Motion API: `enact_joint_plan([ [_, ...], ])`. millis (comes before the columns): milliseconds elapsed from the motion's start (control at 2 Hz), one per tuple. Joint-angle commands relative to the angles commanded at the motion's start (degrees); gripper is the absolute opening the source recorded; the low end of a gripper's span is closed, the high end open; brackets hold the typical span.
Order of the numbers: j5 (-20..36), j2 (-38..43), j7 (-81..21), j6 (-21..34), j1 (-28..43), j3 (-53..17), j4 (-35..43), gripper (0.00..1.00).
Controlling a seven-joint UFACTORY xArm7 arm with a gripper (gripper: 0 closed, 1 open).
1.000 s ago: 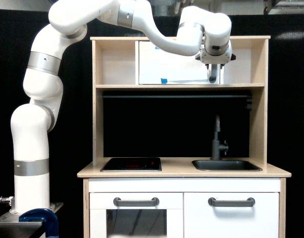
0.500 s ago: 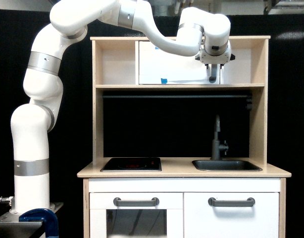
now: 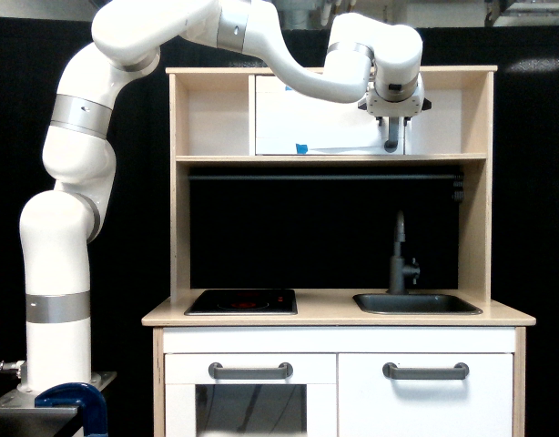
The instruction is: Open the oven door
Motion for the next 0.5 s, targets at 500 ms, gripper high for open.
enact_joint_plan([
  [500, 0.0, -0.3, -0.2, -0.5, -0.2, 0.7, -0.6, 0.00],
])
